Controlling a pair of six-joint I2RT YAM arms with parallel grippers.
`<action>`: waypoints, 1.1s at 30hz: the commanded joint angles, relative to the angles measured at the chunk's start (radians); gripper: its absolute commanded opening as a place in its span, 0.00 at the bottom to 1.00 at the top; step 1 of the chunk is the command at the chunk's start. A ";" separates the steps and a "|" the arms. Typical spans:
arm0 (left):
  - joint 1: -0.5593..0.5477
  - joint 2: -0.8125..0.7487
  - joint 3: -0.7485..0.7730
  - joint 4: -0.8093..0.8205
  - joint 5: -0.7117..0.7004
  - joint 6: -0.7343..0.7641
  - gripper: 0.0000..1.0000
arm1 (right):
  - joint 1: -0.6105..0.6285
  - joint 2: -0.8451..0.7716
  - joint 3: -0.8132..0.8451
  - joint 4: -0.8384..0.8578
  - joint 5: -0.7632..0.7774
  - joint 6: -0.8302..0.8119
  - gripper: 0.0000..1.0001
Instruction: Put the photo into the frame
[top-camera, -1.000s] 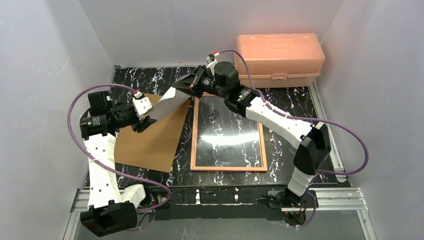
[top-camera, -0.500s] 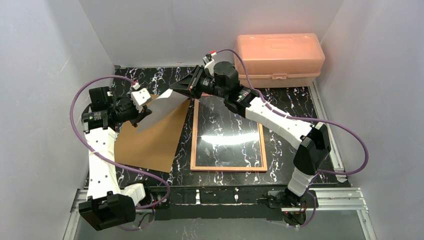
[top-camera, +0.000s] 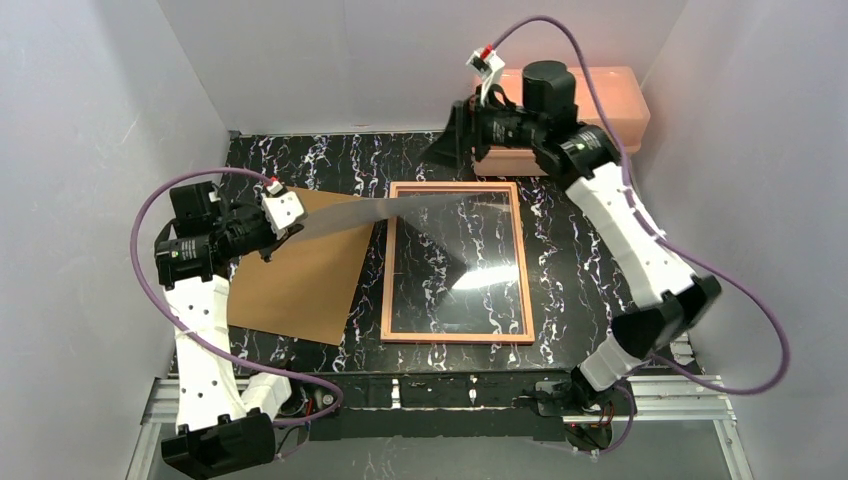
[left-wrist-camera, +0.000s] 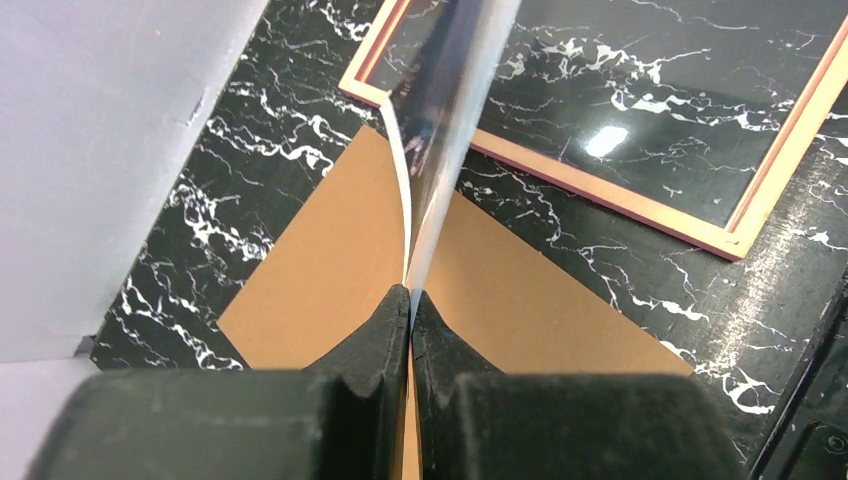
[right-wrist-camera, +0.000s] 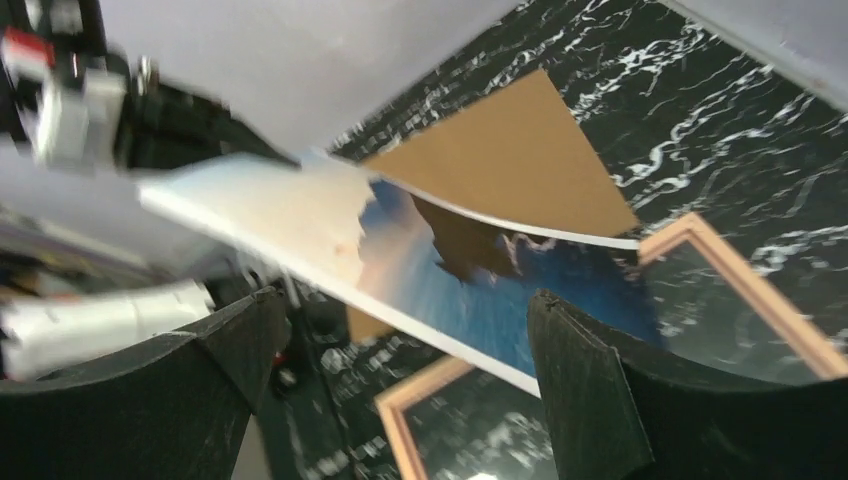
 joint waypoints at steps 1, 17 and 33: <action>-0.004 0.008 0.093 -0.104 0.086 0.054 0.00 | 0.039 -0.144 -0.049 -0.251 -0.027 -0.548 0.99; -0.004 0.023 0.192 -0.157 0.094 0.052 0.00 | 0.313 -0.227 -0.219 -0.221 0.043 -0.795 0.89; -0.004 0.006 0.184 -0.157 0.094 0.042 0.00 | 0.603 -0.347 -0.519 0.126 0.535 -0.622 0.75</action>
